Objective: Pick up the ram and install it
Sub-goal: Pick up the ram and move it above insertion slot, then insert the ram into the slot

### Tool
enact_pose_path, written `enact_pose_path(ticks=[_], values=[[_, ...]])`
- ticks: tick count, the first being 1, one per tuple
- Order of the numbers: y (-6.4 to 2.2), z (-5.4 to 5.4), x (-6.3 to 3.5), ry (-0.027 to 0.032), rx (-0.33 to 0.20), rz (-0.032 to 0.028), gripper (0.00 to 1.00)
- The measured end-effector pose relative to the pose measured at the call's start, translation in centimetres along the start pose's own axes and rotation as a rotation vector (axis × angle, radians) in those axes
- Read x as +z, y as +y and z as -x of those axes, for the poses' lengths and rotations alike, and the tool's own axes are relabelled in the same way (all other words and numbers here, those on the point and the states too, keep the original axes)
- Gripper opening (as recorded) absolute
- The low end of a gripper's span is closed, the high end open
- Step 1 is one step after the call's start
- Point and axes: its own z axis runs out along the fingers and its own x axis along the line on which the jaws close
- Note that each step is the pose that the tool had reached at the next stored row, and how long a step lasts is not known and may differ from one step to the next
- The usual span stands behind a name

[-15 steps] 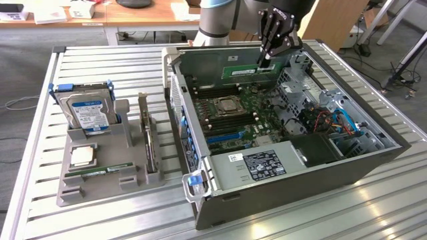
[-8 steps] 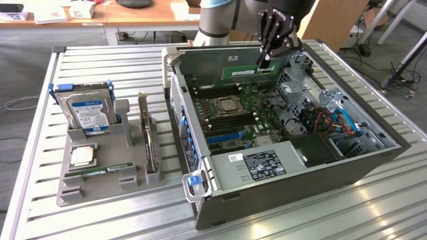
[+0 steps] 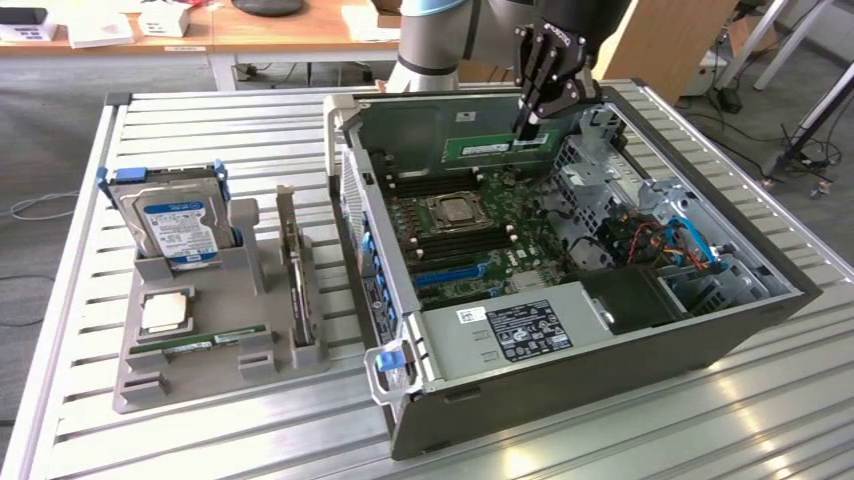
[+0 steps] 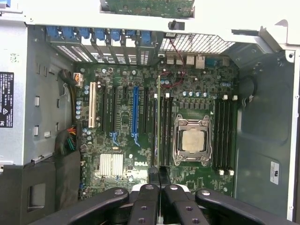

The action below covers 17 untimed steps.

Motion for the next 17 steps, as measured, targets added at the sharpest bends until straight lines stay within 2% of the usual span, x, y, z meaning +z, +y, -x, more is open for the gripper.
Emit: enact_pose_path(ticks=[17], values=[[-0.02, -0.02, 0.48, -0.0001, 0.000, -0.0001, 0.12]])
